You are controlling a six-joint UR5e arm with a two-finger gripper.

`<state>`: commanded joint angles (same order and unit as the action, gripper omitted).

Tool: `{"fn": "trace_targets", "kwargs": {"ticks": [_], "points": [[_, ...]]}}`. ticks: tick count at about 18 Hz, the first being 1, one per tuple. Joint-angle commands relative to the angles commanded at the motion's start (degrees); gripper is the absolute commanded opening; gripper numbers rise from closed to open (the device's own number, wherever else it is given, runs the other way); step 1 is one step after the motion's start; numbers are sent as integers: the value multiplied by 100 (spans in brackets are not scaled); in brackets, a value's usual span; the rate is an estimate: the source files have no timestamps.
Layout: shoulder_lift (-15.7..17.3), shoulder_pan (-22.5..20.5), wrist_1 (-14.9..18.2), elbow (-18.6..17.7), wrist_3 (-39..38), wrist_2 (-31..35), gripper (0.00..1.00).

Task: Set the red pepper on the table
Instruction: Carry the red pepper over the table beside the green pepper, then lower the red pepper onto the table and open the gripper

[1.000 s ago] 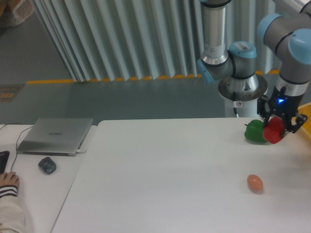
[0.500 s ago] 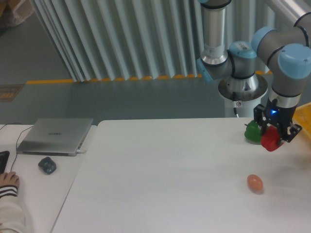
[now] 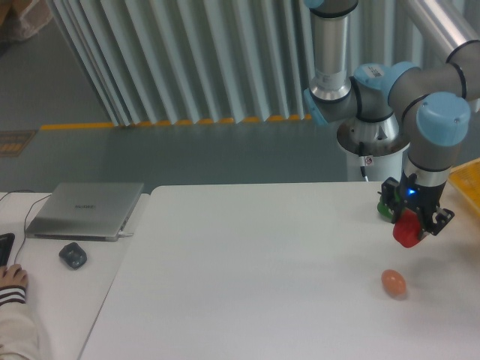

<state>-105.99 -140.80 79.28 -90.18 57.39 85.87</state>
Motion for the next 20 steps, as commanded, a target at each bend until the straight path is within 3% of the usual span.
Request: {"fn": "trace_targets", "kwargs": {"ticks": [8, 10, 20], "points": [[-202, 158, -325, -97, -17, 554, 61], [-203, 158, -544, -263, -9, 545, 61], [-308, 246, -563, -369, -105, 572, 66]]}}
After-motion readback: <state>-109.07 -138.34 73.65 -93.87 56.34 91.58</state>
